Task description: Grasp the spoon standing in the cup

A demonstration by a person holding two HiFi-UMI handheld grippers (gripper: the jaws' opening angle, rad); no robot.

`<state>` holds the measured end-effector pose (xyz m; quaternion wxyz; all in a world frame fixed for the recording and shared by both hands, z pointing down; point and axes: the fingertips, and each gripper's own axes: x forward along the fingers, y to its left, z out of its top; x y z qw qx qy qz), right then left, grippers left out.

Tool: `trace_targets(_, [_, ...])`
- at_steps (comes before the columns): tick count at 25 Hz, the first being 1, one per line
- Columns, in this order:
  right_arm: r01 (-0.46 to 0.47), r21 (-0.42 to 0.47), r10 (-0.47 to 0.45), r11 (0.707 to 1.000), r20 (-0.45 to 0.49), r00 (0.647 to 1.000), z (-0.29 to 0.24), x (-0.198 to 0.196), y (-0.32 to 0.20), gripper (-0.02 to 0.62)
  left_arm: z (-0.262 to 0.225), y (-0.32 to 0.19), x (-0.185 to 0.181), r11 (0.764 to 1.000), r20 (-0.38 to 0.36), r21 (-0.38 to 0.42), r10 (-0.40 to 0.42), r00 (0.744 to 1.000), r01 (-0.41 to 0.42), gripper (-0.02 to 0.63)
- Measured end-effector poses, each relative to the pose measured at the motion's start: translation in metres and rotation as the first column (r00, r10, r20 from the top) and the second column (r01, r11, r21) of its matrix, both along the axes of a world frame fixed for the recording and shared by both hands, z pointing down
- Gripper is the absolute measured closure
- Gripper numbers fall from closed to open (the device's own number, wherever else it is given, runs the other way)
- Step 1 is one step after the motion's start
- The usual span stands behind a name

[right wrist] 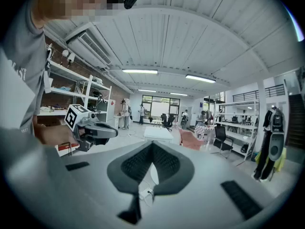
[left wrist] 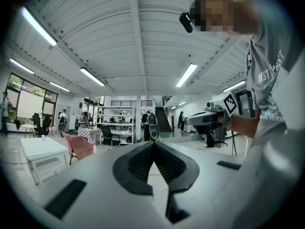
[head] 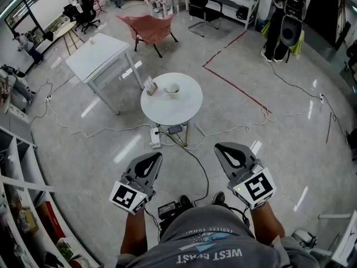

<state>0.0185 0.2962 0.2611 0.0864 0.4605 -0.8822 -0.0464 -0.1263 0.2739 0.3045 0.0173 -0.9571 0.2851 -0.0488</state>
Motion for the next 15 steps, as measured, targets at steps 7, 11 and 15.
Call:
trace_targets(7, [-0.017, -0.008, 0.017, 1.000, 0.001, 1.000, 0.015, 0.001, 0.000, 0.595, 0.007, -0.003, -0.004, 1.000, 0.001, 0.000, 0.010, 1.000, -0.010, 0.603])
trace_targets(11, [-0.023, -0.002, 0.023, 1.000, -0.009, 1.000, 0.015, -0.002, -0.003, 0.595, 0.006, -0.008, -0.006, 1.000, 0.000, 0.002, 0.024, 1.000, -0.024, 0.603])
trace_targets(15, [-0.040, -0.002, 0.040, 0.999, -0.006, 0.999, 0.016, -0.006, -0.007, 0.595, 0.006, -0.012, -0.011, 0.999, 0.001, 0.005, 0.034, 0.999, -0.034, 0.603])
